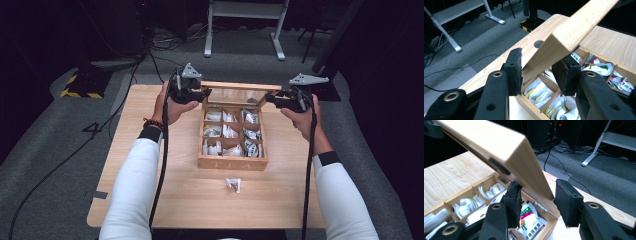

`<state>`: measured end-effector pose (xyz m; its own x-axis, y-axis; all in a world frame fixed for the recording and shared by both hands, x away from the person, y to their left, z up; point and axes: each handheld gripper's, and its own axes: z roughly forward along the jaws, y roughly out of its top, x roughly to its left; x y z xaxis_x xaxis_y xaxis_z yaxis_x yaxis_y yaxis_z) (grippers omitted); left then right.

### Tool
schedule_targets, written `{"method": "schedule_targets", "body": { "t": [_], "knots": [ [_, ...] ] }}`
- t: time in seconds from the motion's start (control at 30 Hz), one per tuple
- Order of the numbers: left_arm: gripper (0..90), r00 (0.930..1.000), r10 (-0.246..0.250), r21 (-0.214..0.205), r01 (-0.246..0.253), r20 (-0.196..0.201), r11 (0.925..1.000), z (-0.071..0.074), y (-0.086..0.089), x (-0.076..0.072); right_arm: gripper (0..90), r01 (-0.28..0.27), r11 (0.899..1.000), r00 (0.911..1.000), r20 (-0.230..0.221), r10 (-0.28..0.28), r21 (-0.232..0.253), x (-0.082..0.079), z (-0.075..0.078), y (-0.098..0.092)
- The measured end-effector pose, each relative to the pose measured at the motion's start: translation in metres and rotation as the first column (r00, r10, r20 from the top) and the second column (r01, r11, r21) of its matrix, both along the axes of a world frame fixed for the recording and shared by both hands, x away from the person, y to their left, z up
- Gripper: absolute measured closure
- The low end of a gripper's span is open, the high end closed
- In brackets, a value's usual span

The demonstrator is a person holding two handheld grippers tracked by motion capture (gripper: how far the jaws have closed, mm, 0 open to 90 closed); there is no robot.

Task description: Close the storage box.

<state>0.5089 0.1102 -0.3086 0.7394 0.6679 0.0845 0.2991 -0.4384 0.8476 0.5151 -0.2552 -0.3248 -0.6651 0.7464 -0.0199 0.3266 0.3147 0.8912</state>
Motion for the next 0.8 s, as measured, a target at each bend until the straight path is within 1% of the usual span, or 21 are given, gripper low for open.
{"method": "schedule_targets", "body": {
  "t": [0.03,0.13,0.3,0.37,0.47,0.57,0.8],
  "knots": [
    [59.9,1.0,-0.004,-0.001,0.004,-0.001,1.0,0.0,0.0,-0.001,57.4,-0.002,1.0,1.0,0.002,0.002,-0.005,-0.001,0.0,0.0],
    [59.7,0.9999,-0.013,0.015,0.013,0.005,0.9998,0.0,0.0,-0.006,56.8,-0.01,1.0,0.9999,0.002,0.01,-0.023,-0.005,0.0,0.001],
    [59.7,0.9996,-0.024,0.032,0.024,0.011,0.9992,0.0,0.0,-0.012,55.6,-0.022,0.999,0.9997,0.007,0.022,-0.036,-0.011,0.0,0.001],
    [59.7,0.9995,-0.027,0.044,0.027,0.017,0.9987,0.0,-0.001,-0.015,55.2,-0.024,0.999,0.9997,0.008,0.024,-0.038,-0.013,0.0,0.001],
    [59.3,0.9994,-0.03,0.04,0.029,0.016,0.9988,-0.002,-0.001,-0.017,54.7,-0.031,0.999,0.9994,0.014,0.032,-0.041,-0.016,0.0,0.001],
    [58.7,0.9992,-0.034,0.045,0.033,0.02,0.9984,-0.002,-0.001,-0.021,53.5,-0.038,0.998,0.9992,0.008,0.038,-0.041,-0.019,0.0,0.001],
    [57.2,0.999,-0.038,0.065,0.037,0.024,0.9972,-0.005,-0.001,-0.028,50.5,-0.056,0.998,0.9984,0.009,0.057,-0.042,-0.026,0.001,0.002]
  ]
}}
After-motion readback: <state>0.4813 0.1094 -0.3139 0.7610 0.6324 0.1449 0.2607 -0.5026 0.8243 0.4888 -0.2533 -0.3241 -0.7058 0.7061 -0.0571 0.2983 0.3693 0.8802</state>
